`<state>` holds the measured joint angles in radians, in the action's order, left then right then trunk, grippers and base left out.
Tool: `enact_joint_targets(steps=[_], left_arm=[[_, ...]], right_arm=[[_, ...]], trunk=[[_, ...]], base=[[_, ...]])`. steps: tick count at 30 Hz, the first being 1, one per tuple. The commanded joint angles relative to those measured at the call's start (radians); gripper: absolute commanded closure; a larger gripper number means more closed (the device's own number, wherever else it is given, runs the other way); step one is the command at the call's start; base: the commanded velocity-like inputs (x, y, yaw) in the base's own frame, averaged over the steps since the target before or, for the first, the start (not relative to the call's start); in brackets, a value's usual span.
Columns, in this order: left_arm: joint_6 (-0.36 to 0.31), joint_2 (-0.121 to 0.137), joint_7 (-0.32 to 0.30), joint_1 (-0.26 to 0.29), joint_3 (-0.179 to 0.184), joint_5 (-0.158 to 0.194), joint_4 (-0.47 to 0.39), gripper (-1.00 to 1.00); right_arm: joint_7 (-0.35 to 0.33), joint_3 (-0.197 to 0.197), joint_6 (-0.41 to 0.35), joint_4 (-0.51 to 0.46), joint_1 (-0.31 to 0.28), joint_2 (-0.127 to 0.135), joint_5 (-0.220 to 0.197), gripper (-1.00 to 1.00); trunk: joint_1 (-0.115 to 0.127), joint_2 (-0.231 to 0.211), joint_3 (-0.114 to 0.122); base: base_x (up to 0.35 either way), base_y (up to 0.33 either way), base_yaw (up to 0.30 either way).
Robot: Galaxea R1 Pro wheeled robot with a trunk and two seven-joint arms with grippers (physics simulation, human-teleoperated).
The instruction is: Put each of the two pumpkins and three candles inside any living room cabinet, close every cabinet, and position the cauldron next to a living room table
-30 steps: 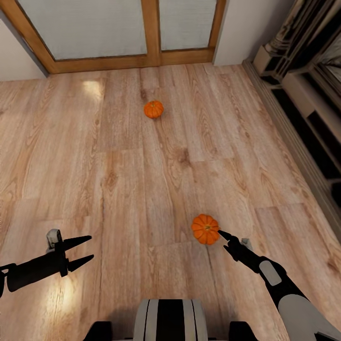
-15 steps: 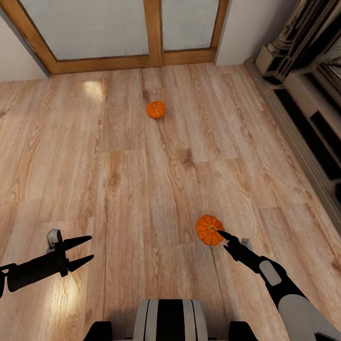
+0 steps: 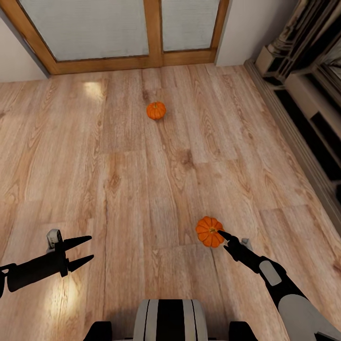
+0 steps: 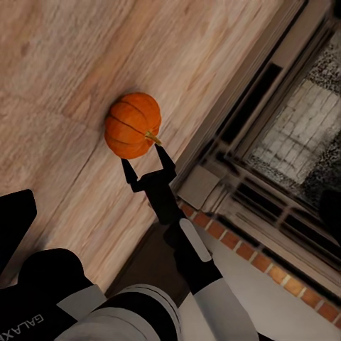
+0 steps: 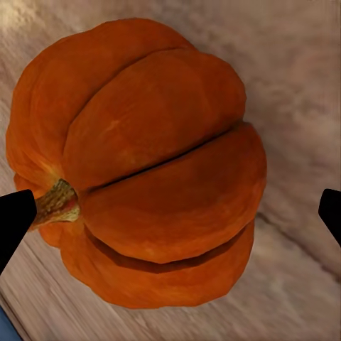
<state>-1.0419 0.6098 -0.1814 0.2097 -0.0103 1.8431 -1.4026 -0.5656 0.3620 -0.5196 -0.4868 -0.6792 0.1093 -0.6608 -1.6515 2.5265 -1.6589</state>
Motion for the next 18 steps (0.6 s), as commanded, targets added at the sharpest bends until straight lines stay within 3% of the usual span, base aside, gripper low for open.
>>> enact_joint_targets(steps=[1, 13, 18], left_arm=[[-0.003, 0.0, -0.01, 0.0, 0.0, -0.01, 0.001, -1.0], [-0.003, 0.001, -0.01, 0.0, -0.002, -0.01, 0.002, -1.0], [-0.003, 0.001, -0.01, 0.0, -0.002, -0.01, 0.002, -1.0]], right_arm=[[-0.001, 0.004, -0.008, 0.0, 0.0, 0.0, -0.004, -1.0], [0.0, 0.005, -0.008, 0.0, 0.0, 0.0, -0.003, -1.0], [0.0, 0.005, -0.008, 0.0, -0.001, 0.0, -0.003, -1.0]], trunk=[[0.0, 0.0, 0.0], [0.0, 0.0, 0.0], [-0.001, 0.001, -0.012]], base=[[0.015, 0.0, 0.0], [0.005, 0.0, 0.0], [0.0, 0.0, 0.0]])
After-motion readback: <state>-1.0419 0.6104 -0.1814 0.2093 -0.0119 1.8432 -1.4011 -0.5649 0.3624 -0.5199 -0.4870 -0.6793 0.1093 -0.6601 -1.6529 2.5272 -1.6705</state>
